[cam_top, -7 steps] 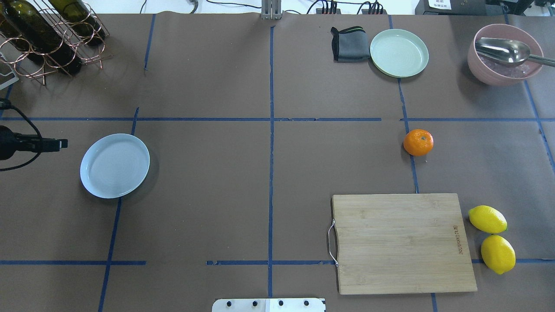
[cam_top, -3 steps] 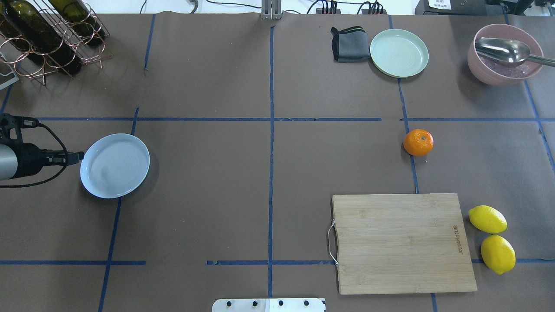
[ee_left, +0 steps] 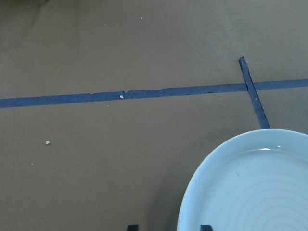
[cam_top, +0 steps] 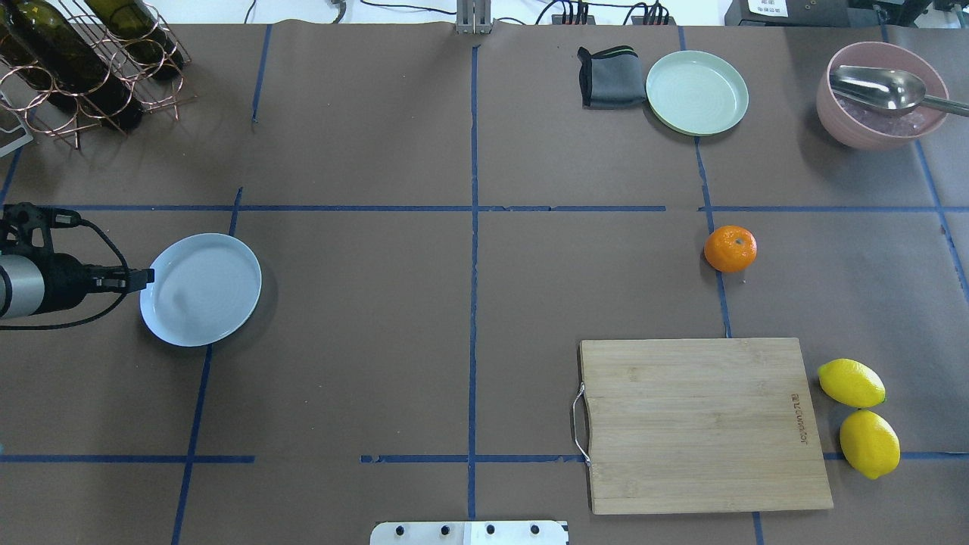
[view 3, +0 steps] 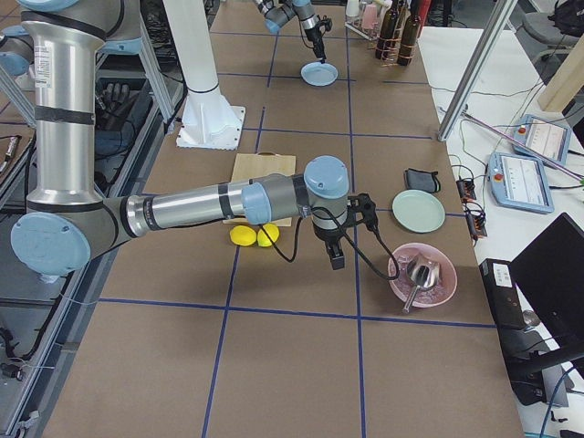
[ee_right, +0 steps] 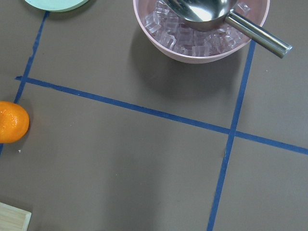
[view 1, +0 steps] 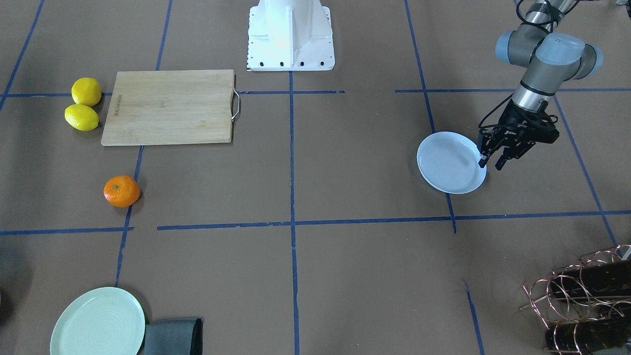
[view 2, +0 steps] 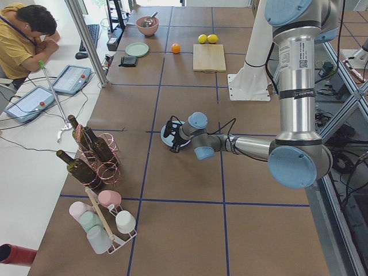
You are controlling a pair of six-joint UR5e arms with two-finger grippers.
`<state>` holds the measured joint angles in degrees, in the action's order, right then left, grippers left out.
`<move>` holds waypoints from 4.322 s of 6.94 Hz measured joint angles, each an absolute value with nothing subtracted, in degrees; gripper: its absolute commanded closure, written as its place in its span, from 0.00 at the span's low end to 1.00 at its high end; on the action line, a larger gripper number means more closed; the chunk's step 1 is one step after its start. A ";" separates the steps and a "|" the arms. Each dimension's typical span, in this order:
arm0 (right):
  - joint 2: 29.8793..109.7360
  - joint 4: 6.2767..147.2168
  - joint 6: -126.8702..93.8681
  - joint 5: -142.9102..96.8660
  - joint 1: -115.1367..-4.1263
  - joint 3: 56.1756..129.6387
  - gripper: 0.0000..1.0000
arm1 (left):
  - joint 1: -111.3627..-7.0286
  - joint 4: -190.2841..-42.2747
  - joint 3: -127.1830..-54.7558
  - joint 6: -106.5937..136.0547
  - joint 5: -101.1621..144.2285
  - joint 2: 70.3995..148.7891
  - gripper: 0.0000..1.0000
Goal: Pick orange to plate
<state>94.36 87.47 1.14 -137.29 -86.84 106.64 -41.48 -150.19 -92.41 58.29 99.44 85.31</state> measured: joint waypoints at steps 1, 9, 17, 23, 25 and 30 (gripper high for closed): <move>94.38 87.49 1.13 -137.29 -86.84 106.63 0.00 | -41.32 -150.20 -91.51 58.28 99.42 86.09 1.00; 94.66 87.53 0.97 -137.28 -86.84 106.61 0.00 | -41.17 -148.17 -96.81 57.61 103.19 95.25 1.00; 94.57 87.54 0.84 -137.28 -86.84 106.61 0.00 | -28.81 -124.45 -82.14 68.36 89.94 127.61 0.59; 94.61 83.69 1.20 -137.79 -86.81 106.83 0.00 | -36.18 -113.96 -94.60 53.31 95.67 122.44 0.00; 94.53 81.28 0.76 -138.03 -86.63 106.70 0.00 | -47.71 -104.34 -106.75 39.27 105.03 114.60 0.00; 94.05 80.83 0.52 -137.94 -85.26 106.84 0.00 | -82.06 -75.90 -103.59 -5.06 129.83 100.48 0.00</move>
<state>94.05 80.83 0.52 -137.94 -85.26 106.84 -82.06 -75.90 -103.59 -5.06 129.83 100.48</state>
